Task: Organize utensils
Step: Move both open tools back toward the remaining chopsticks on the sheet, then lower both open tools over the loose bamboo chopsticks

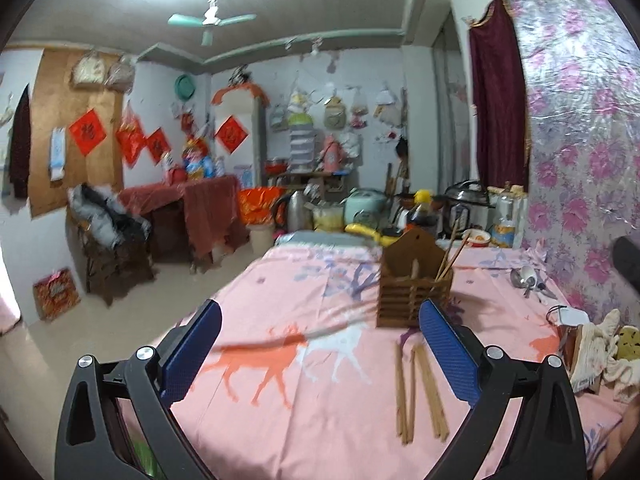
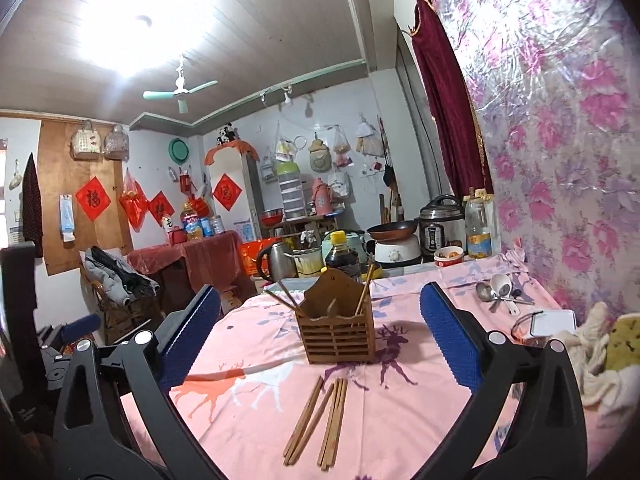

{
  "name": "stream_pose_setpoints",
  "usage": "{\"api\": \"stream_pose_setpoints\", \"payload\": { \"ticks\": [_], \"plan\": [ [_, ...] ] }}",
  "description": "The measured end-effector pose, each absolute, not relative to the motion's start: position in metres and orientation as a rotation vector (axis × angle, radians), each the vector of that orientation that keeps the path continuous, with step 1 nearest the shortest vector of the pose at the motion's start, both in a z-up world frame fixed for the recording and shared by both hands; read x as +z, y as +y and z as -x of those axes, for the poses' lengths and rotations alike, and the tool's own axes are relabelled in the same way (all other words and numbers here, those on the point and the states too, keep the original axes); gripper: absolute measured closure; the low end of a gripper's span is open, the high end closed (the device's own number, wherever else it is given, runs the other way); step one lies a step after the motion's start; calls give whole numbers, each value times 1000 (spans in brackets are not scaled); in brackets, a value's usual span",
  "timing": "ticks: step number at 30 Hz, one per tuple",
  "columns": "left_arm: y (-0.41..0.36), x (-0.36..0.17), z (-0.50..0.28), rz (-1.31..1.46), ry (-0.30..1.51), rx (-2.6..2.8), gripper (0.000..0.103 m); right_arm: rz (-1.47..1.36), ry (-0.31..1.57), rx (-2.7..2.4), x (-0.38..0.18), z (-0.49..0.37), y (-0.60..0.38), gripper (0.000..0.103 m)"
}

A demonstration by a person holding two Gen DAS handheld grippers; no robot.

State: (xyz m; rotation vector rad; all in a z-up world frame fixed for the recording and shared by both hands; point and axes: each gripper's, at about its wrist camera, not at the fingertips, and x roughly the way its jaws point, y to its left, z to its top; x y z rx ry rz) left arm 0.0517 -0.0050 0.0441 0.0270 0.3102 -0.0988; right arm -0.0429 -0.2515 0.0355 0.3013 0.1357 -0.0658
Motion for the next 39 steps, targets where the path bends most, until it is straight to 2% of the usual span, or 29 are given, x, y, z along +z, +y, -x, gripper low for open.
{"api": "stream_pose_setpoints", "payload": {
  "ticks": [7, 19, 32, 39],
  "plan": [
    [25, -17, -64, 33, 500, -91, 6, -274, 248, -109, -12, 49, -252, 7],
    [-2, -113, -108, -52, 738, -164, 6, -284, 461, -164, -94, 11, -267, 7],
    [-51, -160, -142, -191, 828, -253, 6, -403, 516, -210, -122, 5, -299, 7],
    [-63, -162, -157, -193, 830, -286, 6, -412, 560, -215, -134, -3, -302, 7]
  ]
}}
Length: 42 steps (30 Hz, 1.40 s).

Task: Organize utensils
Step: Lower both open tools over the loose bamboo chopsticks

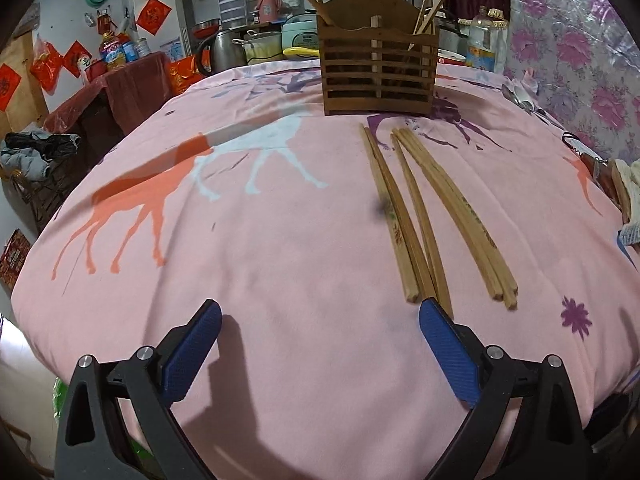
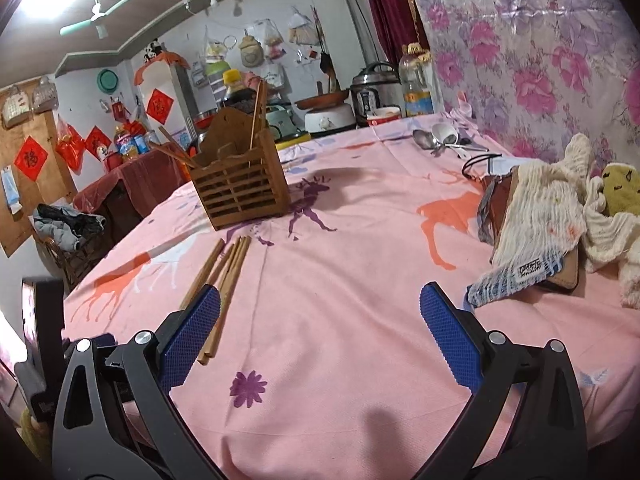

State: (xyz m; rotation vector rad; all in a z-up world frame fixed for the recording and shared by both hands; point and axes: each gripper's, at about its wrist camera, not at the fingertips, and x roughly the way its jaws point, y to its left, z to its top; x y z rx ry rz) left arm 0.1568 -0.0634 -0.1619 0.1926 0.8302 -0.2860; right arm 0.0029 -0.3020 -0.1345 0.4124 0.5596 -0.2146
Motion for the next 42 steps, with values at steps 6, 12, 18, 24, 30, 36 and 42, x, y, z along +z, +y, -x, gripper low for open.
{"api": "stream_pose_setpoints", "payload": {
  "ticks": [6, 12, 18, 24, 30, 36, 42],
  "plan": [
    [-66, -163, -173, -180, 835, -254, 5, -409, 588, -223, -143, -8, -303, 7],
    [-38, -161, -188, -95, 845, -183, 24, -399, 602, -218, -147, -9, -299, 7],
    [-51, -157, -178, -121, 813, -261, 71, -371, 596, -214, -145, -9, -293, 7],
    [-31, -157, -184, -86, 830, -199, 92, -345, 593, -196, -144, -9, -287, 9],
    [1, -156, -184, -13, 823, -186, 88, -278, 664, -71, -154, -20, -261, 30],
    [-5, -157, -179, -28, 804, -215, 64, -160, 748, 19, -166, -39, -224, 39],
    [-11, -161, -175, -62, 785, -212, 44, -142, 807, 8, -176, -57, -218, 48]
  ]
}}
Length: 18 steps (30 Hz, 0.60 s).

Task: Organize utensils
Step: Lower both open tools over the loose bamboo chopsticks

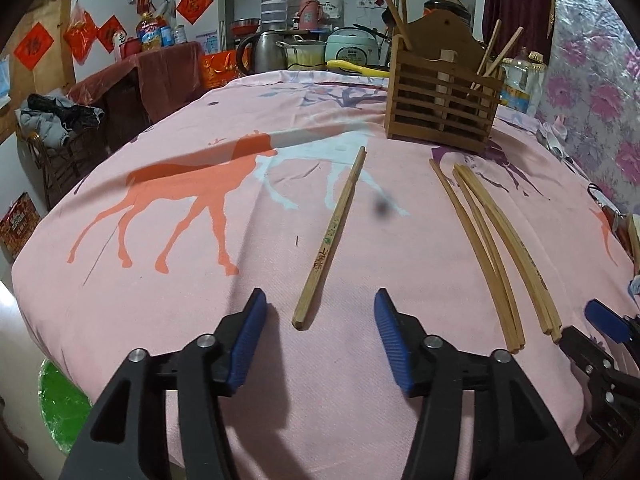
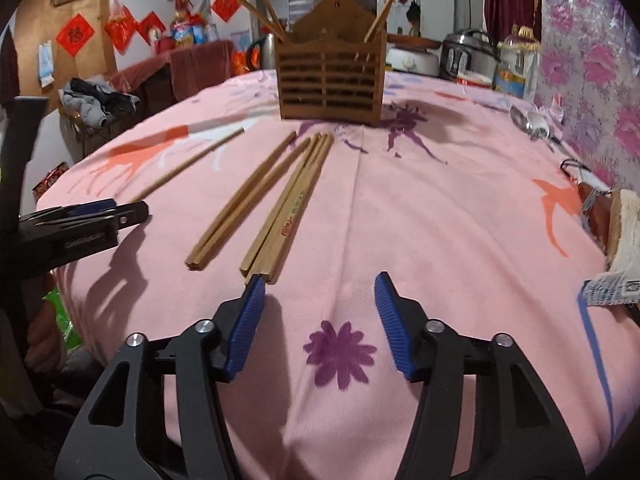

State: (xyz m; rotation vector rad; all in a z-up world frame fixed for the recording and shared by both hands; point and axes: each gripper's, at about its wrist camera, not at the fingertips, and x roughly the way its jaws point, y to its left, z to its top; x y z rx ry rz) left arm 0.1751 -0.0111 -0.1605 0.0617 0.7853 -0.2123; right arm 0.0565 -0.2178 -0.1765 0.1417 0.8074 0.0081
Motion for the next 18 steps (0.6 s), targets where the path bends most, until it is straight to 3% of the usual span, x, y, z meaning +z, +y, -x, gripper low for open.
{"api": "stream_pose_setpoints", "payload": {
  "ticks": [6, 8, 11, 12, 13, 18],
  "plan": [
    [-10, -161, -176, -60, 784, -213, 38, -114, 800, 21, -177, -68, -207, 50],
    [-10, -161, -176, -62, 783, -212, 38, -134, 797, 16, -178, -70, -210, 58],
    [-10, -161, -176, -67, 781, -209, 38, -163, 791, -3, -179, -70, -219, 80],
    [-10, -161, -176, -68, 780, -208, 38, -181, 790, -15, -179, -69, -225, 92],
    [-10, -161, -177, -67, 781, -209, 38, -208, 790, -19, -180, -68, -231, 97],
    [-4, -161, -179, -39, 784, -193, 38, -251, 787, -51, -181, -63, -245, 96]
  ]
}}
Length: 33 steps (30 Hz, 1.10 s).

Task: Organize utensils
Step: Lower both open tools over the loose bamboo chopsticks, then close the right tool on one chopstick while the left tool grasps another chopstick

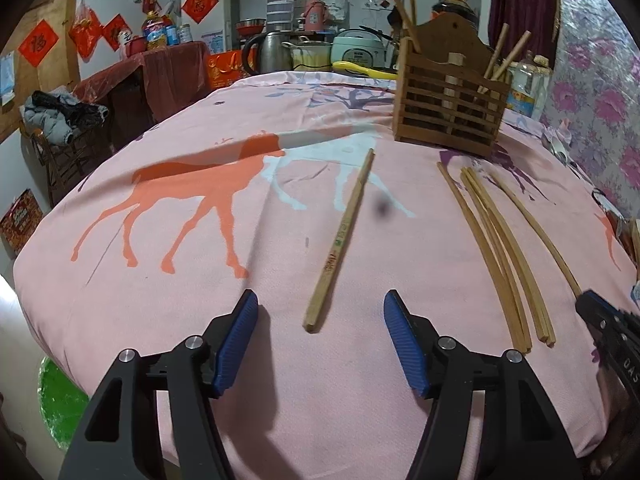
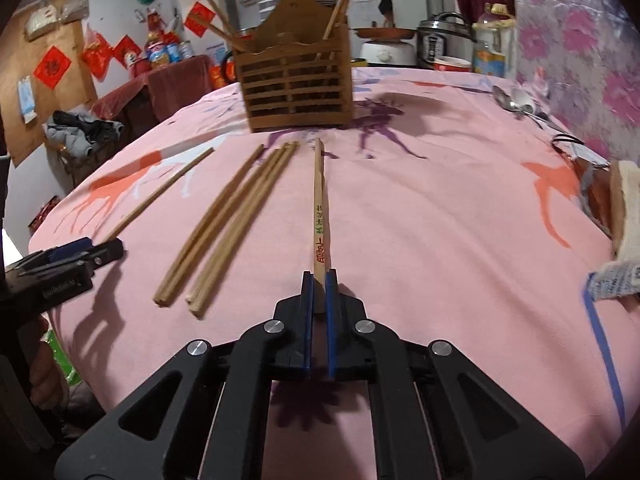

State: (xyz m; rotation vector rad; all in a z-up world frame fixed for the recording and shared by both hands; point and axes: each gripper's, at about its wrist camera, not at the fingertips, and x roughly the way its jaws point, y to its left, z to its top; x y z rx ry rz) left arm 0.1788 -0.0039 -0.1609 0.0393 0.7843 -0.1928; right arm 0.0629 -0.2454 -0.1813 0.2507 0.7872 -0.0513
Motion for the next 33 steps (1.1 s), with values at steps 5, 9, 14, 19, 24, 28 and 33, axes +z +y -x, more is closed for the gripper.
{"api": "stream_pose_setpoints", "payload": {
  "ticks": [5, 9, 14, 19, 24, 28, 33],
  "plan": [
    [-4, -161, -179, -46, 774, -176, 50, -238, 781, -53, -182, -63, -244, 94],
    [1, -160, -181, -25, 773, -183, 81, -238, 764, -51, -183, -60, -244, 95],
    [3, -158, -180, -3, 787, -224, 97, -249, 755, -46, -184, -60, -244, 97],
    [1, -147, -176, -5, 786, -241, 97, -258, 732, -48, -176, -57, -246, 97],
    [1, -127, -169, -23, 750, -242, 97, -254, 663, -54, -152, -50, -248, 97],
    [1, -103, -160, -46, 699, -249, 97, -244, 588, -56, -126, -45, -251, 97],
    [0, -57, -150, -36, 616, -281, 97, -239, 494, -45, -89, -39, -256, 97]
  ]
}}
